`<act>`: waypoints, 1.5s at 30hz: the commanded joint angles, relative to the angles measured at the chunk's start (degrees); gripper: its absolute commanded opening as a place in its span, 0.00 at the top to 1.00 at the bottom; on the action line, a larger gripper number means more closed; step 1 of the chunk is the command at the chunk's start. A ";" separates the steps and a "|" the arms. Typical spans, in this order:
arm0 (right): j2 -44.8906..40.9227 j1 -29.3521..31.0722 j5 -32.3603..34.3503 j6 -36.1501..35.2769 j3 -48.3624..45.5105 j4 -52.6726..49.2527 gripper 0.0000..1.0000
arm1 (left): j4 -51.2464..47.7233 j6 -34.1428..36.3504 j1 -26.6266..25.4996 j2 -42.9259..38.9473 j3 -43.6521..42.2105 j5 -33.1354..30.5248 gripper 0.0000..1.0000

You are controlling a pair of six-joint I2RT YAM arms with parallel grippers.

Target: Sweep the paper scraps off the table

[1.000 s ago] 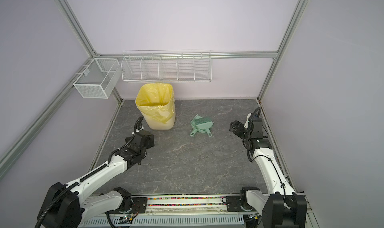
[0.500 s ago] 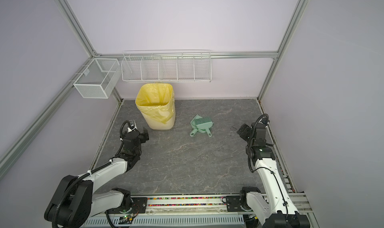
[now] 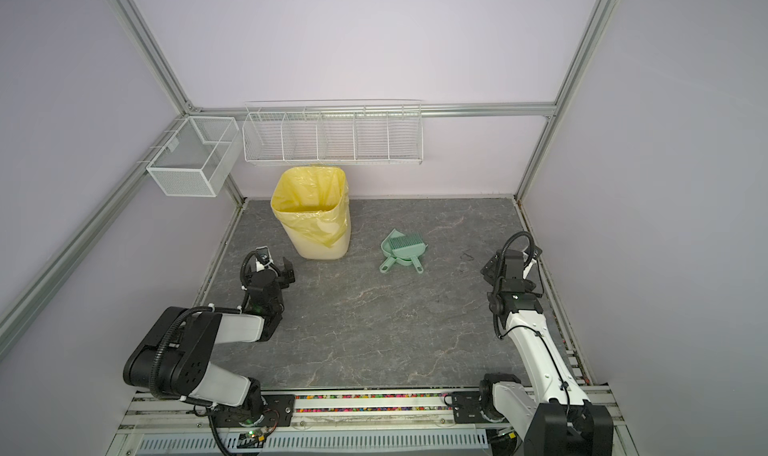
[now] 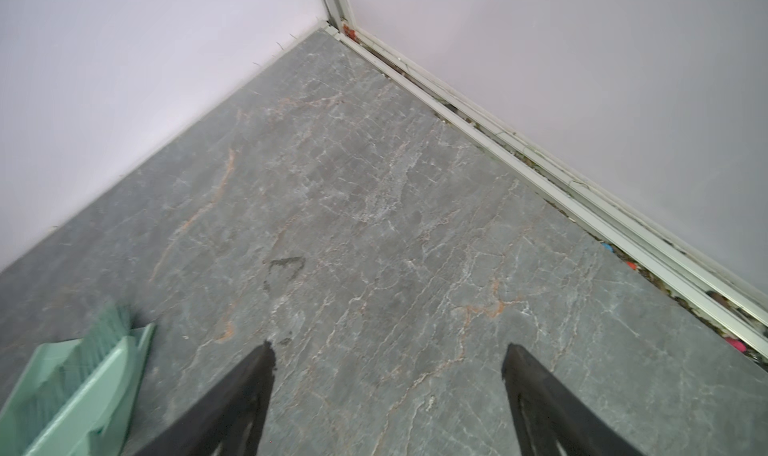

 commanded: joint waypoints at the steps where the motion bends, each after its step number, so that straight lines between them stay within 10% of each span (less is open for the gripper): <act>1: 2.19 -0.37 5.42 -1.04 0.63 0.43 0.11 | 4.42 0.63 0.71 -0.25 0.26 0.34 0.00; 45: 18.96 5.46 22.89 -19.63 -18.54 56.53 0.11 | 6.44 -2.11 4.38 3.67 0.46 5.67 0.01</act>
